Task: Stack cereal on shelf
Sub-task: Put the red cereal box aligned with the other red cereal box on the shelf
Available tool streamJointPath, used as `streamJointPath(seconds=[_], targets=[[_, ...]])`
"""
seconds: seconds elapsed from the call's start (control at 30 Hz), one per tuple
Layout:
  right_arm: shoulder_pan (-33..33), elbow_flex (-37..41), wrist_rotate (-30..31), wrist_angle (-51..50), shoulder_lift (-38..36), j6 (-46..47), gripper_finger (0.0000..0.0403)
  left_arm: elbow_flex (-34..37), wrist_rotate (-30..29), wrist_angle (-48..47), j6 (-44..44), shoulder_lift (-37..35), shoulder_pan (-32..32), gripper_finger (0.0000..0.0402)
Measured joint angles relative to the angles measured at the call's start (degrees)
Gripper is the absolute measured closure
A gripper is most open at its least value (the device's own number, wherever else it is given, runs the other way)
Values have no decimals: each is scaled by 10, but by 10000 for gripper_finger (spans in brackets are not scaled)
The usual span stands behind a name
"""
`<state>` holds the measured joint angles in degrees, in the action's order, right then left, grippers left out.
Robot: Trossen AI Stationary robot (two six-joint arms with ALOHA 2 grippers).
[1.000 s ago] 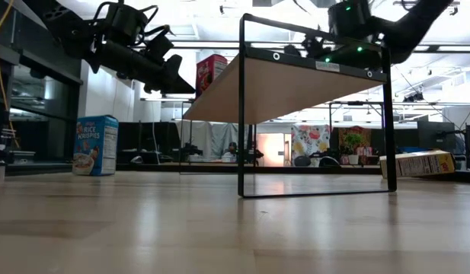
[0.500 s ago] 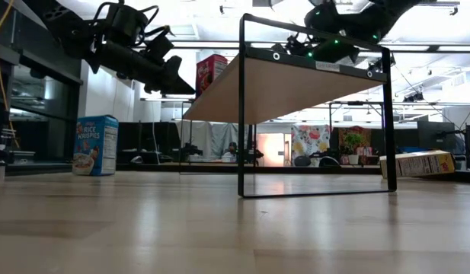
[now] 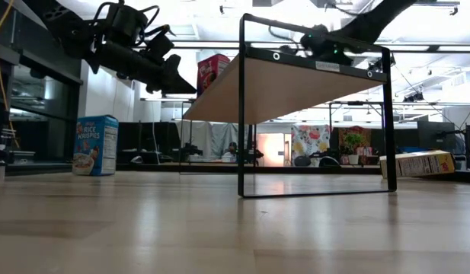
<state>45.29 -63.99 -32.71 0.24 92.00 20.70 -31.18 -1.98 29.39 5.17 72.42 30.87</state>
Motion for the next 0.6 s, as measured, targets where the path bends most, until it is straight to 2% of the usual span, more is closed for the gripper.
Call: streamJointPath(seconds=[0.17, 0.4, 0.6], targets=[[-7, 0, -11, 53, 29, 15, 403, 0, 0, 0, 20, 0, 0, 401], [-7, 0, -93, 52, 29, 20, 403, 0, 4, -16, 44, 0, 0, 401], [-7, 0, -109, 52, 29, 13, 403, 0, 29, -29, 74, 0, 0, 401]])
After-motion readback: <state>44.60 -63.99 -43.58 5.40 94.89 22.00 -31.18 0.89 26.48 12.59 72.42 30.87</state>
